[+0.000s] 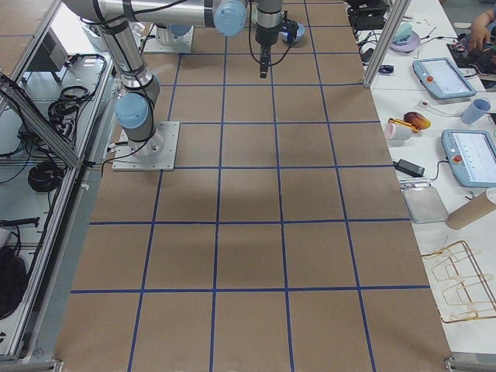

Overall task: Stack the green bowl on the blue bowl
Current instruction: 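Close the left gripper on the rim of the pale green bowl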

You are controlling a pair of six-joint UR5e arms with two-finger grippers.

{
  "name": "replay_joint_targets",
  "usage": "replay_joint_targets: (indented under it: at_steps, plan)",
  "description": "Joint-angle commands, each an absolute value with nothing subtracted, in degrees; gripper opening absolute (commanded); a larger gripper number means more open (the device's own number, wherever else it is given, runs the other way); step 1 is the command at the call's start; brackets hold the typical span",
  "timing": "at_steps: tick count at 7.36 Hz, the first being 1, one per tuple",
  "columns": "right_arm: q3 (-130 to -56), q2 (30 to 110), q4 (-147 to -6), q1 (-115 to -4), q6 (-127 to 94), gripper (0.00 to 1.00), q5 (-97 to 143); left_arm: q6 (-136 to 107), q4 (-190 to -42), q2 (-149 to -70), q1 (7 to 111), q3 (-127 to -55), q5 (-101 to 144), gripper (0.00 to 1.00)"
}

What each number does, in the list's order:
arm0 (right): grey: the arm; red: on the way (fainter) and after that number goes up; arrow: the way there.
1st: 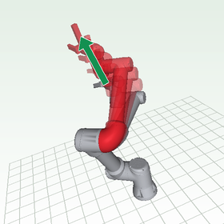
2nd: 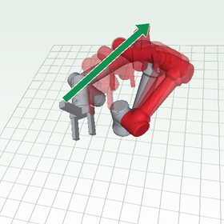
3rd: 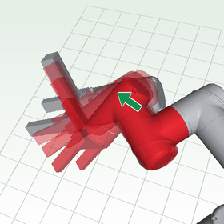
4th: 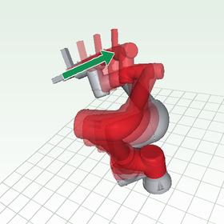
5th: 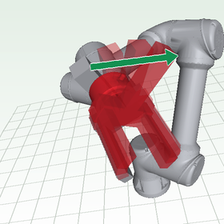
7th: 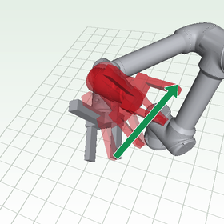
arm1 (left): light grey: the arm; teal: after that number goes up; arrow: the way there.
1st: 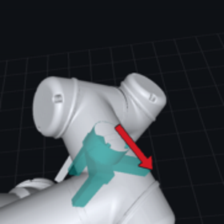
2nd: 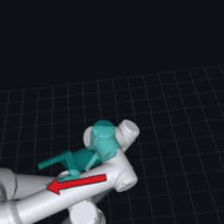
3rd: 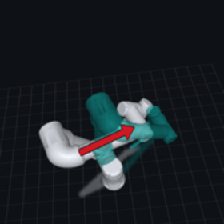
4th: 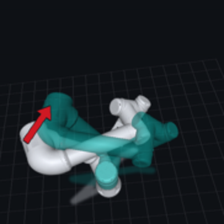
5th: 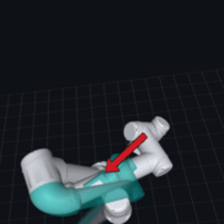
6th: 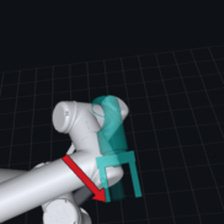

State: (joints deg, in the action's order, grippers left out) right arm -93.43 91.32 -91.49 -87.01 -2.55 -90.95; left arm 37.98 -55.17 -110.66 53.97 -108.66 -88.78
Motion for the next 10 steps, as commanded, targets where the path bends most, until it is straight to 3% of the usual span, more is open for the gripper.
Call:
replay_joint_targets:
  at_steps: [1,7,8,10]
  plan:
    - [-93.43,91.32,-91.49,-87.01,-2.55,1.0,-90.97,38.14,-54.84,-112.23,53.96,-108.63,-88.77,0.94]
    - [-93.43,91.32,-91.49,-87.01,-2.55,1.0,-90.97,38.23,-54.49,-113.82,53.7,-108.63,-86.92,0.93]
    - [-93.43,91.32,-91.49,-87.01,-2.55,1.0,-90.97,38.32,-54.49,-113.91,53.7,-108.63,-86.84,0.9]
    - [-93.43,91.32,-91.49,-87.01,-2.55,1.0,-90.97,38.5,-54.41,-113.91,53.7,-108.63,-86.92,0.54]
